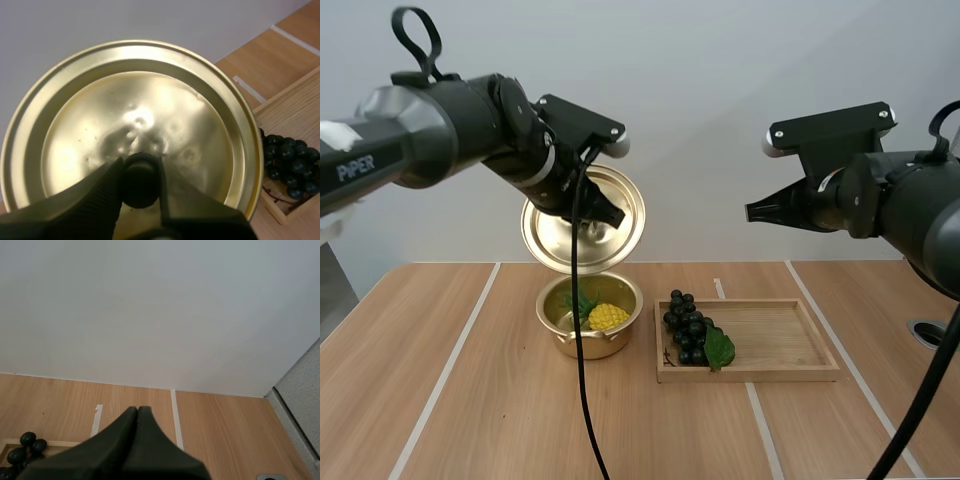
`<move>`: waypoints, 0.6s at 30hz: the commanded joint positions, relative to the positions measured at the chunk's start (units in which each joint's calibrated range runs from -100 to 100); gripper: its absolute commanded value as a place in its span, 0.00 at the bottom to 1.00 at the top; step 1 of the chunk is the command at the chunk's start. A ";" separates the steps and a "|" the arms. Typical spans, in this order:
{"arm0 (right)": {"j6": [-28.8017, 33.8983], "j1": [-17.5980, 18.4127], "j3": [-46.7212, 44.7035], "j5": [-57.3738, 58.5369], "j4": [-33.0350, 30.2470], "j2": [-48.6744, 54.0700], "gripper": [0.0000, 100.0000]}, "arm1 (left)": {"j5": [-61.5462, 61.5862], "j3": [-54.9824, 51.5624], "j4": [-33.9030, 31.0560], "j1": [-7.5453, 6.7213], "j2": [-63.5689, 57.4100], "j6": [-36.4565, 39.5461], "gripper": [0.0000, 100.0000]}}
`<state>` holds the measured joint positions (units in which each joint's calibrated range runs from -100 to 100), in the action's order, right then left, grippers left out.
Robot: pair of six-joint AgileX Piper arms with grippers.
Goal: Open the pot, put the pineapple inside, and close it
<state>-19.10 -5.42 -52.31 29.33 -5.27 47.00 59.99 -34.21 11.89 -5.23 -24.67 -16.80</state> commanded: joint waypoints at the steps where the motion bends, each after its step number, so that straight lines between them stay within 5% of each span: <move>1: 0.44 -0.53 -1.60 -3.75 -0.47 0.47 0.00 | -6.25 -3.79 1.28 -0.06 1.15 -0.88 0.00; 18: 0.44 -0.53 -1.77 0.58 -2.14 -11.73 0.00 | -9.75 -6.20 1.55 -0.06 9.07 -0.86 0.00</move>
<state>-19.10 -5.77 -53.80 29.51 -6.48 36.41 52.39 -40.32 12.22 -5.23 -16.29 -17.46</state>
